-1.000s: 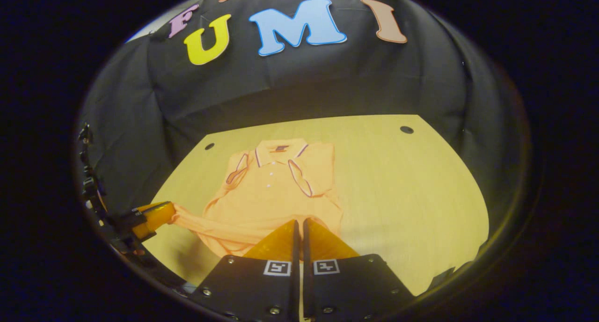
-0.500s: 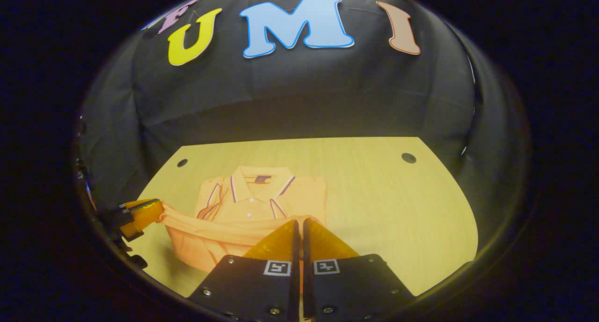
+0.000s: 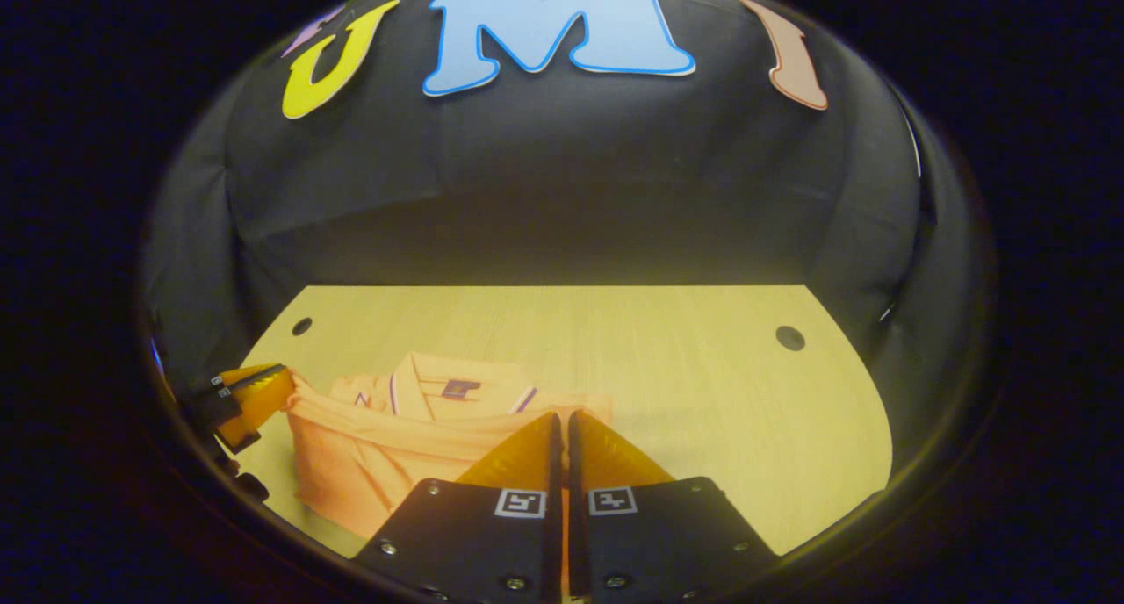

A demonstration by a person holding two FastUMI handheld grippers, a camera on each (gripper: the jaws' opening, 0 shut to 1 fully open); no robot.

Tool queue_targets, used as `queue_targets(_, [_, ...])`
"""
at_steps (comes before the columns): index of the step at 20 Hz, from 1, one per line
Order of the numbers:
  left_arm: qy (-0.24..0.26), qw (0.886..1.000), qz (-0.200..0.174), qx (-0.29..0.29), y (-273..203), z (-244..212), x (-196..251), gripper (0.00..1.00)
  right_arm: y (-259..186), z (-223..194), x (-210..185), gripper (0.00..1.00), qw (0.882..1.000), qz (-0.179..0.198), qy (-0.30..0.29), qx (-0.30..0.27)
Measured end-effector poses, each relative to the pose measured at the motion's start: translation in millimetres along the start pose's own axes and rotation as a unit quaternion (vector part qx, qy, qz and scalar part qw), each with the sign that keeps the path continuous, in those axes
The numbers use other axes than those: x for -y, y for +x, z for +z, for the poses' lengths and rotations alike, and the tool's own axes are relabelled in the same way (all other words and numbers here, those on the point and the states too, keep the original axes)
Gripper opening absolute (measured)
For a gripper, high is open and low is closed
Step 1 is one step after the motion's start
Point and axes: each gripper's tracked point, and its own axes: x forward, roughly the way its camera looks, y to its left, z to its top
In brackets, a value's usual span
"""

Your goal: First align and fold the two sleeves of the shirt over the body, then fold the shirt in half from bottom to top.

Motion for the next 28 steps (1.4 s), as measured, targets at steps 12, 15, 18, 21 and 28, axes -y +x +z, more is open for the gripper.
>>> queue_targets(12, [0.005,1.000,0.021,0.008,66,-20,-1,0.07,70,-14,7,0.07,0.999,-0.034,-0.009,-0.028])
queue_targets(15, [0.010,1.000,0.018,0.000,71,-24,-2,0.13,72,-18,8,0.09,0.998,-0.040,-0.015,-0.036])
queue_targets(18, [0.012,1.000,0.012,-0.007,64,-25,0,0.18,65,-19,7,0.25,0.998,-0.042,-0.024,-0.034])
queue_targets(21, [0.002,1.000,0.014,-0.005,51,-21,-1,0.44,50,-11,0,0.48,0.998,-0.036,-0.036,-0.024])
queue_targets(28, [-0.013,0.999,0.030,0.035,-11,12,-6,0.85,-14,17,-13,0.80,0.997,-0.024,-0.052,0.043])
